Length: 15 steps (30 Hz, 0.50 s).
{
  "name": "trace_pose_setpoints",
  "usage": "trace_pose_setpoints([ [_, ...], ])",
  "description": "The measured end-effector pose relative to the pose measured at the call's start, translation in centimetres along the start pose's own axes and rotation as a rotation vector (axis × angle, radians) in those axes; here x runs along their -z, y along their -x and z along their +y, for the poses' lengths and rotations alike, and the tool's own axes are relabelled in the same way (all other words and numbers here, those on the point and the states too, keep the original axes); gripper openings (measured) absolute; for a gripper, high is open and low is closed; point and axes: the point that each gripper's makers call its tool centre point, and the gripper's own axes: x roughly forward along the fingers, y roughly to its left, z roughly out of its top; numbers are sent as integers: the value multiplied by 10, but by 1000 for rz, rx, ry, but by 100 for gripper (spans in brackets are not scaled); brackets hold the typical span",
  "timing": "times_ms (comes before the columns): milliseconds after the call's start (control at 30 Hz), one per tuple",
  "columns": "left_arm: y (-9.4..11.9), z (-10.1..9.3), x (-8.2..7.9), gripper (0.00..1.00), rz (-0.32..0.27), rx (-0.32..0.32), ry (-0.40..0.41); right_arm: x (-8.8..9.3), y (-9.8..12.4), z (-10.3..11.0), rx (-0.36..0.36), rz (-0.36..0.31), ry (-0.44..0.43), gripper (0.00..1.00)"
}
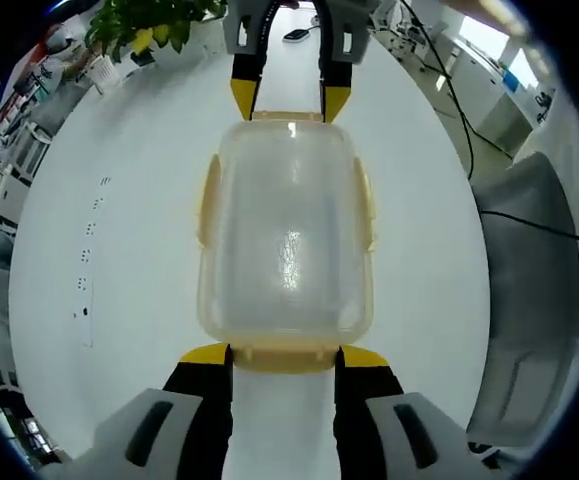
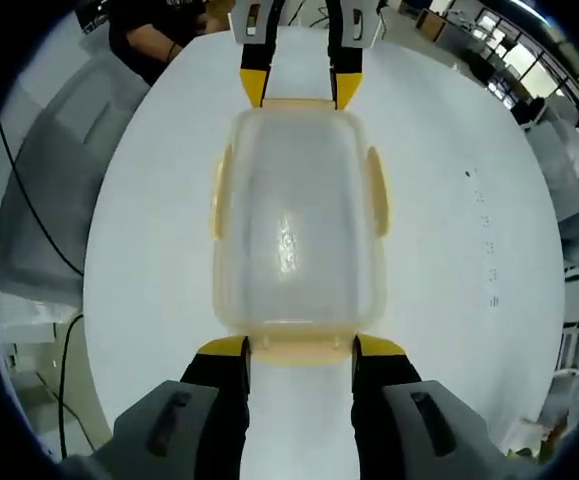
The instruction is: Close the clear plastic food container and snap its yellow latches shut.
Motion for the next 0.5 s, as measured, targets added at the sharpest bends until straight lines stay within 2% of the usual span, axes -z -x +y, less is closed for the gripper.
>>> trace_pose_setpoints([
  [267, -8, 2, -11, 33, 6, 12, 5, 13, -2, -2, -10, -1, -4, 36],
  [500, -9, 0, -12, 33, 7, 24, 8, 15, -3, 2, -23, 3, -11, 37],
])
